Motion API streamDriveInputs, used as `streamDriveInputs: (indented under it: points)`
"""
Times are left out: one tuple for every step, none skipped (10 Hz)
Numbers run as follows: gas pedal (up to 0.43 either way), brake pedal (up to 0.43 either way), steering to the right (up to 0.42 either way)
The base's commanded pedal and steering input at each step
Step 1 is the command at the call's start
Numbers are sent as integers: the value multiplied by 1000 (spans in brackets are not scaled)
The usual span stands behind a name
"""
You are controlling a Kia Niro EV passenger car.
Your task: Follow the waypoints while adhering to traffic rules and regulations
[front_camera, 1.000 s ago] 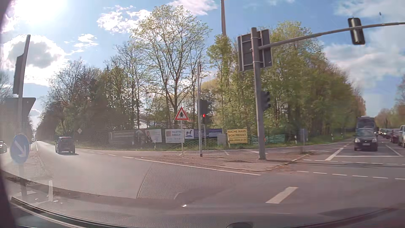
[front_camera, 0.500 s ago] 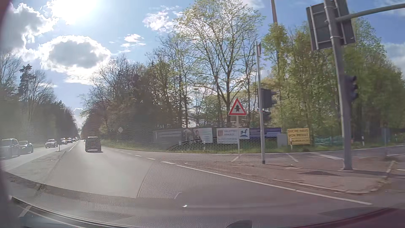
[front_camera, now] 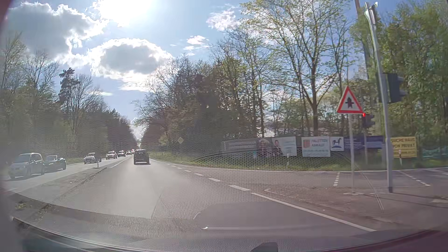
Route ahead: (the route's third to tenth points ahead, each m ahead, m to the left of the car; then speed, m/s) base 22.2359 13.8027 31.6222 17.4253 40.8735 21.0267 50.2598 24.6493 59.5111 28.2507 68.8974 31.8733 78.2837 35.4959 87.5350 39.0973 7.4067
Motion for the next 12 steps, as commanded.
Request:
streamDriveInputs:
  points:
    - [177,0,-222]
    - [197,0,-216]
    - [197,0,-209]
    - [209,0,-200]
    - [209,0,-183]
    - [209,0,-166]
    - [209,0,-149]
    - [209,0,-139]
    - [220,0,-126]
    - [228,0,-118]
    - [228,0,-107]
    - [228,0,-99]
